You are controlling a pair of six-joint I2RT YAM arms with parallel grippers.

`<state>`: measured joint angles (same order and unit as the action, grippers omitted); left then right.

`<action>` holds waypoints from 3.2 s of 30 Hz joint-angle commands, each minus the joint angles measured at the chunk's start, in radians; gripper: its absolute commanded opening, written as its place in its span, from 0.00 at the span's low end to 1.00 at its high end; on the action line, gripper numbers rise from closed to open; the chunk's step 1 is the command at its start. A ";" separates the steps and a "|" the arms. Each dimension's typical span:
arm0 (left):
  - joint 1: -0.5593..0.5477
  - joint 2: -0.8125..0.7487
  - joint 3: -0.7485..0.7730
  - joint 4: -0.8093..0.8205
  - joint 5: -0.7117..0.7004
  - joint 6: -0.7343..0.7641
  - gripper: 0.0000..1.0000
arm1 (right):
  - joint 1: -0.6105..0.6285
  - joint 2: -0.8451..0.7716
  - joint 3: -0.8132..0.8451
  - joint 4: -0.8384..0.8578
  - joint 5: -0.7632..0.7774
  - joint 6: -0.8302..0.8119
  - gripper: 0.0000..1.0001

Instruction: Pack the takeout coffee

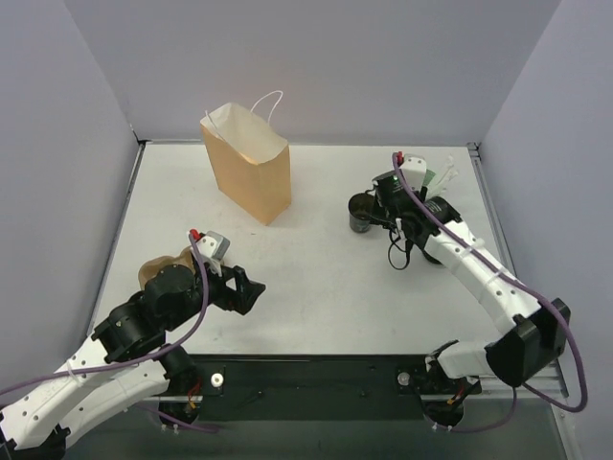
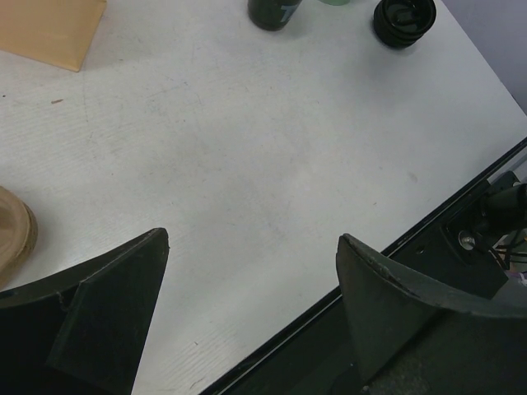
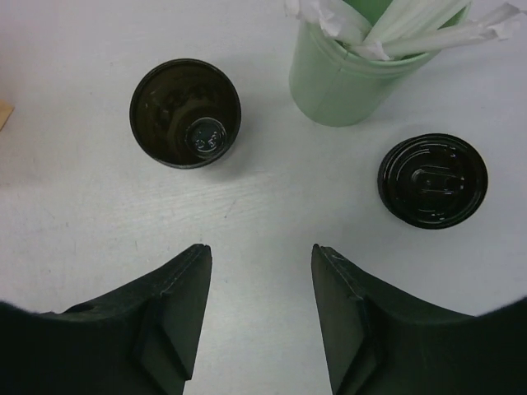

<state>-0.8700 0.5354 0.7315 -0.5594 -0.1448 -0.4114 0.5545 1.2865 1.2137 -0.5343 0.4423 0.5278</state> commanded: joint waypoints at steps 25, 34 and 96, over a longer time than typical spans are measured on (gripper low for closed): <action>-0.018 -0.015 0.019 0.033 0.022 -0.004 0.93 | -0.142 0.510 0.299 0.023 -0.079 0.028 0.28; -0.018 -0.015 0.016 0.035 0.024 -0.004 0.93 | -0.148 0.542 0.305 0.022 -0.093 0.021 0.23; -0.018 0.035 0.016 0.038 0.056 -0.013 0.93 | -0.242 0.401 0.123 0.250 -0.528 0.190 0.00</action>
<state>-0.8829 0.5663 0.7315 -0.5632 -0.1020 -0.4152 0.3328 1.7420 1.4029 -0.3611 0.0593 0.6323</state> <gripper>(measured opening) 0.925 0.041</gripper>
